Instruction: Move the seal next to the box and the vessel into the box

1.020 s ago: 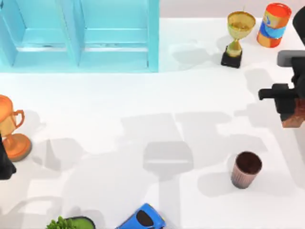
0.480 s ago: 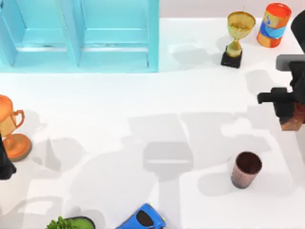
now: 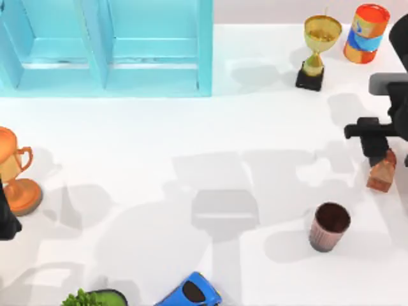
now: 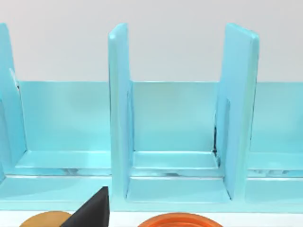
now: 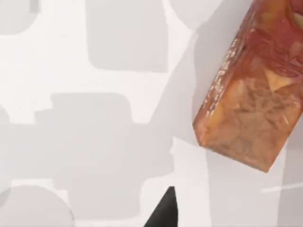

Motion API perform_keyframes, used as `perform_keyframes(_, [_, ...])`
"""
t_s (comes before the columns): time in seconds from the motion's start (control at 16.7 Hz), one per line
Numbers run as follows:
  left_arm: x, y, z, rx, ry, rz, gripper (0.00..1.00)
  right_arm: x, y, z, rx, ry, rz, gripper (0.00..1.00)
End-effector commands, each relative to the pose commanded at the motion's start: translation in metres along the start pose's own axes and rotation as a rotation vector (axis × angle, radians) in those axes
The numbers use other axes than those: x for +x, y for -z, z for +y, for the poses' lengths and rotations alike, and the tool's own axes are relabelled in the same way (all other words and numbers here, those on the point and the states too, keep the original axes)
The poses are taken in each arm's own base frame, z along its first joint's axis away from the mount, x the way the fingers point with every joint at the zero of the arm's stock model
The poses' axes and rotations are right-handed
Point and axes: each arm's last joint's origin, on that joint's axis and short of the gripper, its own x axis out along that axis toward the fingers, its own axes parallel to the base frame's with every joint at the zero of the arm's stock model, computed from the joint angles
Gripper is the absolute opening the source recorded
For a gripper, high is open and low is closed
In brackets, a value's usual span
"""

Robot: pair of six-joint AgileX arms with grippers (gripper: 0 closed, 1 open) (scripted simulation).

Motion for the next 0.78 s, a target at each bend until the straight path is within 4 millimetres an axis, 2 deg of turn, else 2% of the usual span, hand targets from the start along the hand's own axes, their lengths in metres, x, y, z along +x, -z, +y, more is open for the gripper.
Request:
perform_keyframes(0.12, [0.0000,0.0000,0.0000,0.000,0.000,0.000,1.00,0.0000,0.0000,0.0000,0.000,0.000,0.000,0.98])
perform_keyframes(0.18, [0.0000,0.0000,0.0000,0.000,0.000,0.000,1.00,0.0000,0.0000,0.0000,0.000,0.000,0.000,1.00])
perform_keyframes(0.78, [0.0000,0.0000,0.0000,0.000,0.000,0.000,1.00,-0.0049,-0.0013,0.0009,-0.001,-0.002,-0.003,1.00])
